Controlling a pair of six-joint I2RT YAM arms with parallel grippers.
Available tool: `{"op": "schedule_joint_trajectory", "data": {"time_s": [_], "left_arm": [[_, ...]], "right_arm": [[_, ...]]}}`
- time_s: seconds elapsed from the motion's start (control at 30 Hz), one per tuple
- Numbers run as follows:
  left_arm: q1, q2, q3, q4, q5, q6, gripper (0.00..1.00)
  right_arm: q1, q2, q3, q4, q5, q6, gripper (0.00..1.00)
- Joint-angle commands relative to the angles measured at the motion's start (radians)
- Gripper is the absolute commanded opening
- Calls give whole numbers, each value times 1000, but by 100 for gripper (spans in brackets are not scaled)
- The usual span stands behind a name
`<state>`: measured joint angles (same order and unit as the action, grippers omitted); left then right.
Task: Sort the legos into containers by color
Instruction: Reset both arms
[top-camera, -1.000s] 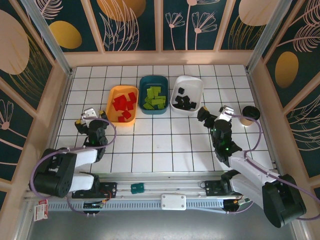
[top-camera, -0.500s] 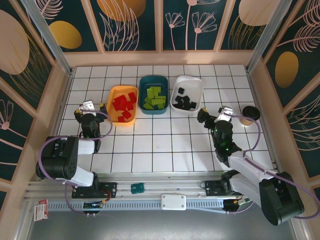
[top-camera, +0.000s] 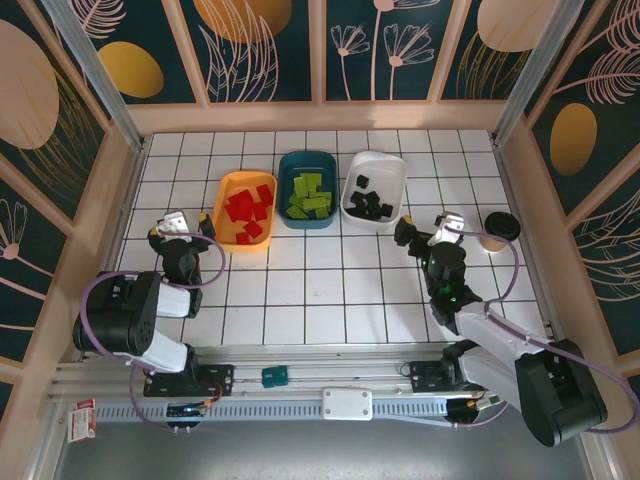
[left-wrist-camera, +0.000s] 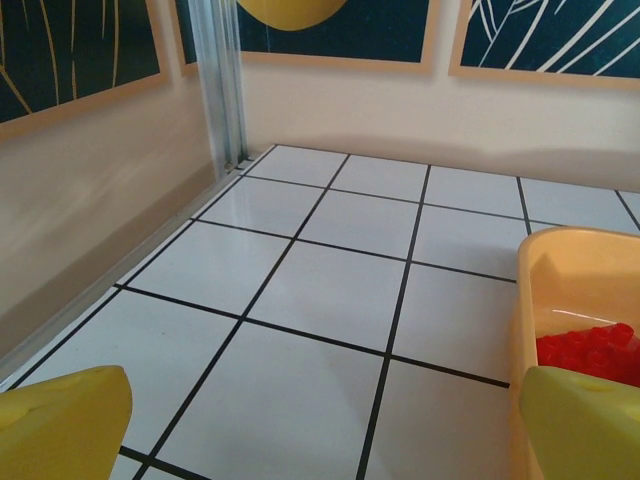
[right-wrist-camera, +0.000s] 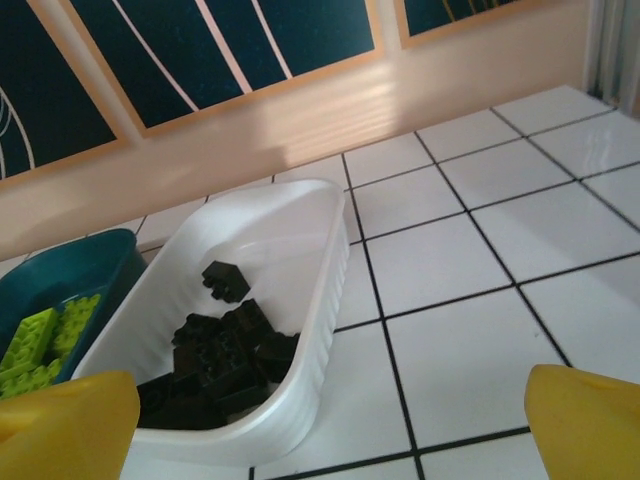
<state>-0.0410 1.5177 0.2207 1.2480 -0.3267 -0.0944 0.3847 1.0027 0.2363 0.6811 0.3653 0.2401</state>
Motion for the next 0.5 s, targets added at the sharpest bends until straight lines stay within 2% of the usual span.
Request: {"op": "schedule_joint_trajectory", "data": {"time_s": [0.0, 0.1, 0.17, 0.23, 0.37, 0.47], "left_arm": [[2, 0, -4, 57, -17, -23, 99], [2, 0, -4, 58, -16, -21, 99], [2, 0, -4, 59, -17, -22, 99], [1, -1, -4, 58, -16, -21, 99], [1, 0, -3, 57, -16, -21, 99], [1, 0, -3, 57, -16, -21, 99]], "right_arm": [[-25, 17, 36, 26, 113, -117, 99], [-104, 36, 9, 82, 153, -149, 99], [-172, 49, -16, 141, 96, -205, 99], [-219, 70, -58, 249, 102, -222, 99], [-348, 203, -98, 461, -80, -188, 99], [-377, 351, -89, 603, -163, -197, 99]]}}
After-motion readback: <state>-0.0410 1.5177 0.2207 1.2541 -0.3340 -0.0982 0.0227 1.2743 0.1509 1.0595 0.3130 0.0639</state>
